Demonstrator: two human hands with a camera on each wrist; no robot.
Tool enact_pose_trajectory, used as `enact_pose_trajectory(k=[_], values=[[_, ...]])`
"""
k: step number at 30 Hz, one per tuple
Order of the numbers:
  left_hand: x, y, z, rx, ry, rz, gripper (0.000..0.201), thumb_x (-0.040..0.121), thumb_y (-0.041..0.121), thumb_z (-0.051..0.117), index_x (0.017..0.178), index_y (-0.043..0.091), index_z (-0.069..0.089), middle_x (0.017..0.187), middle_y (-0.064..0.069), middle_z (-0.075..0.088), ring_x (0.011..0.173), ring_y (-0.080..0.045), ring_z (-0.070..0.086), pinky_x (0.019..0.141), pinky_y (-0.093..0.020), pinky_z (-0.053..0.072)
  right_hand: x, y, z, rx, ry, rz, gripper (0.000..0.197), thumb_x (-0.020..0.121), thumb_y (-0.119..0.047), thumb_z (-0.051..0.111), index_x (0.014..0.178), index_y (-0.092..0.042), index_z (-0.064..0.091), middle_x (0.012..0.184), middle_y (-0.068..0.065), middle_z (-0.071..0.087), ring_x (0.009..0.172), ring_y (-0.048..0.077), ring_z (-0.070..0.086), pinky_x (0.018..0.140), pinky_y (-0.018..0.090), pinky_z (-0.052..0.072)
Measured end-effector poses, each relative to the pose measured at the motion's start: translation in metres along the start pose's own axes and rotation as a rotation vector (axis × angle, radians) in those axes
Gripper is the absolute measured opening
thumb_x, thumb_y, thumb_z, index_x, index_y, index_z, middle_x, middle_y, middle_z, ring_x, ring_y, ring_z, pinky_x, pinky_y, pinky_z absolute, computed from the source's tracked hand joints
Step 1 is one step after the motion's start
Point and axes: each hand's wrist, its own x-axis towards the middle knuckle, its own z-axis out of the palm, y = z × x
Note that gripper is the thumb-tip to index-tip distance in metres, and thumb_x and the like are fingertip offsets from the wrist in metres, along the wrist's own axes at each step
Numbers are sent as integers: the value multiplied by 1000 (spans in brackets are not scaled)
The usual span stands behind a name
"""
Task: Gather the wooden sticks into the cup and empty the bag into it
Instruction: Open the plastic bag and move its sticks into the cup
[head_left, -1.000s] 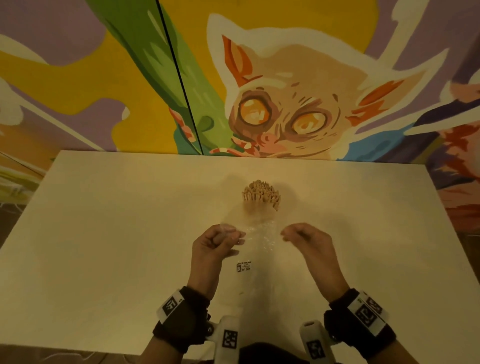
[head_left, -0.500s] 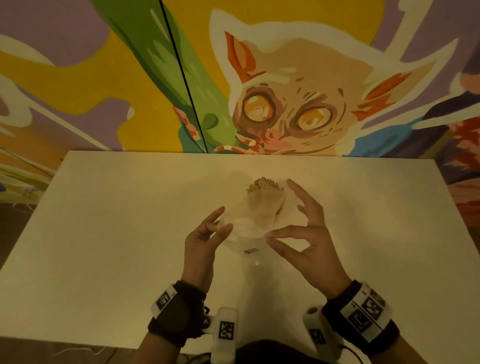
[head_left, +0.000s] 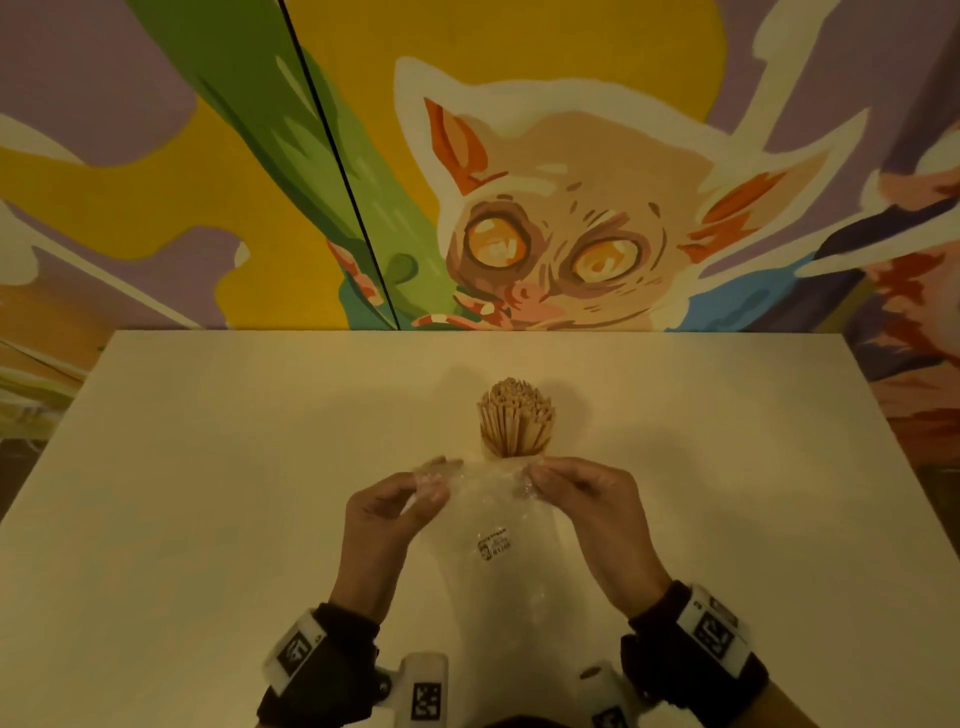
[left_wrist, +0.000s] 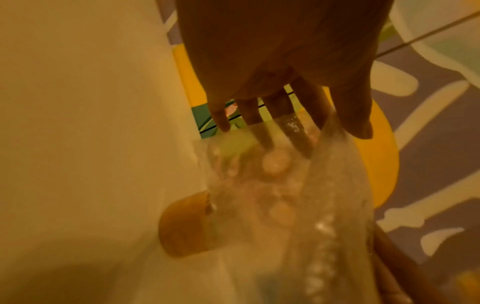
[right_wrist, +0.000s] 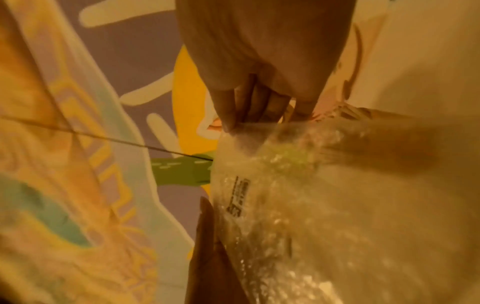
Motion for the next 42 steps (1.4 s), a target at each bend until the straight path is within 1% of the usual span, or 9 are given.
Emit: enact_pose_trajectory(k=[3, 6, 10, 17, 22, 30, 34, 38, 42], values=[[0, -2, 7, 49, -8, 18, 15, 73, 14, 81, 88, 13, 78, 95, -13, 75, 92, -28, 71, 79, -31, 56, -3, 3, -1, 45, -44, 55, 25, 82, -19, 69, 99, -3, 78, 102, 14, 76, 105, 28, 69, 97, 36, 50], [2, -4, 14, 23, 27, -10, 16, 84, 5, 64, 95, 8, 74, 91, -14, 75, 82, -28, 72, 73, -31, 57, -2, 5, 0, 18, -125, 80, 23, 87, -12, 66, 103, 1, 75, 105, 16, 75, 106, 29, 69, 97, 33, 51], [-3, -5, 25, 12, 68, -26, 24, 93, 9, 55, 112, 13, 70, 103, -9, 74, 82, -30, 73, 71, -45, 58, 2, 9, 0, -15, -84, 95, 25, 88, -2, 65, 111, -1, 72, 101, 16, 76, 93, 30, 72, 80, 31, 52], [-12, -8, 28, -10, 23, -101, 55, 89, 6, 62, 136, 32, 51, 101, -10, 75, 83, -40, 71, 63, -47, 60, 8, 10, 1, -23, -100, 89, 38, 89, 10, 58, 124, -5, 64, 101, 14, 76, 78, 35, 73, 50, 30, 55], [-13, -12, 26, -45, 88, -106, 52, 91, 9, 60, 136, 33, 49, 102, -9, 75, 83, -39, 72, 56, -37, 58, 8, 7, -3, 49, -160, 206, 44, 88, -3, 63, 131, -10, 56, 105, 20, 73, 86, 40, 72, 54, 34, 57], [-13, -23, 2, 92, 172, -99, 52, 91, 11, 63, 133, 37, 49, 98, -3, 75, 71, -32, 73, 49, -38, 56, 5, 30, 11, -85, -283, 389, 44, 89, -15, 70, 130, -18, 55, 95, 20, 74, 80, 34, 71, 61, 35, 53], [-15, -38, -11, 162, 191, -127, 53, 92, 13, 63, 131, 45, 46, 94, -5, 75, 63, -34, 71, 46, -41, 55, 9, 48, 15, -150, -308, 381, 51, 85, -1, 71, 130, -15, 52, 91, 17, 76, 76, 34, 72, 64, 36, 53], [-11, -63, -24, 213, 200, -192, 52, 94, 15, 60, 134, 41, 40, 90, -2, 76, 59, -34, 70, 45, -36, 53, 10, 79, 13, -108, -176, 454, 45, 85, 0, 70, 126, -14, 55, 91, 18, 76, 80, 37, 73, 68, 38, 58], [11, -94, -43, 253, 184, -262, 53, 95, 17, 59, 137, 38, 33, 95, -3, 75, 74, -26, 74, 57, -38, 57, 10, 111, -15, -108, -14, 636, 25, 93, -11, 64, 118, -9, 61, 92, 19, 76, 85, 35, 73, 72, 41, 56]])
